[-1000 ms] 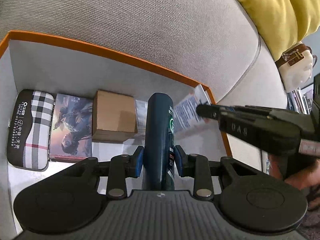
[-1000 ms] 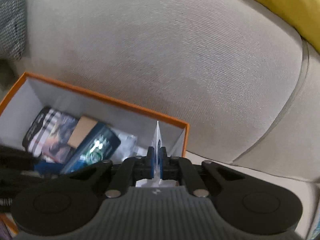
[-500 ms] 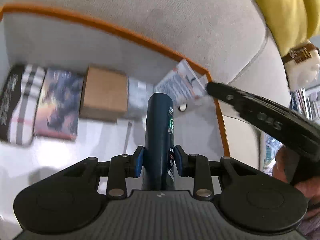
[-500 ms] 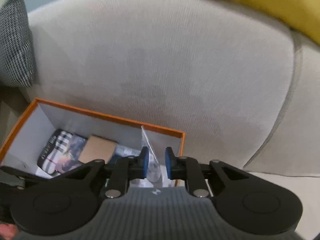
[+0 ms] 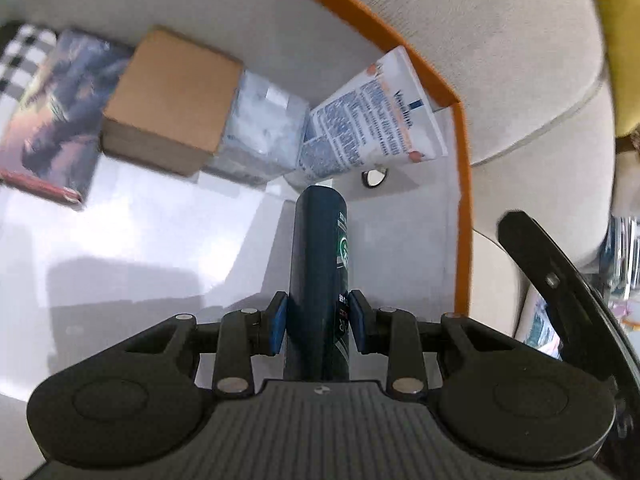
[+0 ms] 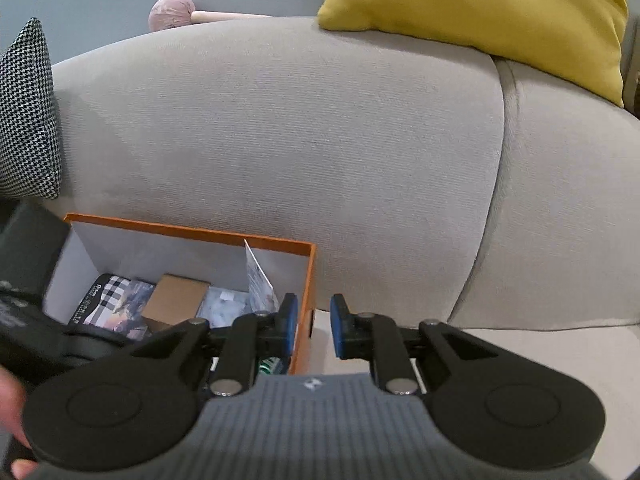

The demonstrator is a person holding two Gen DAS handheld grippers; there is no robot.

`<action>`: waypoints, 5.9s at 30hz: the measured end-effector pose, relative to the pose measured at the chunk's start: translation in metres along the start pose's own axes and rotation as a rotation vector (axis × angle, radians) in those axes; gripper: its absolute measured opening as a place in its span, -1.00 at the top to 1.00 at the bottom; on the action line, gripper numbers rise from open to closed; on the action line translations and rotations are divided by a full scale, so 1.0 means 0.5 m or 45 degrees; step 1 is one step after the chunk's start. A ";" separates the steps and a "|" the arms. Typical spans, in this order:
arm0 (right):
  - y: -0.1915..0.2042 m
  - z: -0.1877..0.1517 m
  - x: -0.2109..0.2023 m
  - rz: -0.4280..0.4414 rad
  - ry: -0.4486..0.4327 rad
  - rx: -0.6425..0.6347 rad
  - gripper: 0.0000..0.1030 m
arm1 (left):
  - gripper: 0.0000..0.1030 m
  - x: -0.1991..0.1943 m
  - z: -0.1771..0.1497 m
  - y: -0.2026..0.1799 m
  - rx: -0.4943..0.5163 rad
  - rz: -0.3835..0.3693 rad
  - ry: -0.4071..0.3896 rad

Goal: Organize rigid objects
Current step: 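Lower the dark bottle into the orange box and open the left tool, then withdraw both tools to the pink watering can and pink spray bottle, then grasp the pink watering can with the left tool while the right grasps the pink spray bottle, then carry the pink watering can and spray bottle into the orange box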

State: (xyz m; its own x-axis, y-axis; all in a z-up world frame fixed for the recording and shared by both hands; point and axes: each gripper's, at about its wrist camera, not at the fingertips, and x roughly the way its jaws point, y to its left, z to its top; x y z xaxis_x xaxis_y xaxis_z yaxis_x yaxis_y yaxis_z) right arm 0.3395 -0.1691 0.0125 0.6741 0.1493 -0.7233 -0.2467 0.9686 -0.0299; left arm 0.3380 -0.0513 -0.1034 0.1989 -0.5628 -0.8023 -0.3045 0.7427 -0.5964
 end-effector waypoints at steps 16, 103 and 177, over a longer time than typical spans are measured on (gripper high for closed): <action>-0.008 -0.036 0.003 0.002 0.038 0.013 0.64 | 0.46 0.012 0.011 -0.054 0.219 0.187 0.015; 0.174 -0.384 -0.196 0.041 0.277 0.248 0.20 | -0.27 -0.235 -0.473 0.156 0.949 0.290 -0.681; 0.189 -0.082 -0.342 0.192 -0.233 0.023 0.48 | -0.31 -0.464 -0.268 0.040 0.886 0.013 -0.907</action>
State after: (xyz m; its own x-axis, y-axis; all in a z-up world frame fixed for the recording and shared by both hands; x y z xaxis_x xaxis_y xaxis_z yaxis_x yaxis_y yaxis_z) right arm 0.1723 -0.1111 0.1052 0.7460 0.3242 -0.5817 -0.3424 0.9359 0.0826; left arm 0.1610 0.0455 0.0741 0.7814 -0.3751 -0.4987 0.2591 0.9221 -0.2875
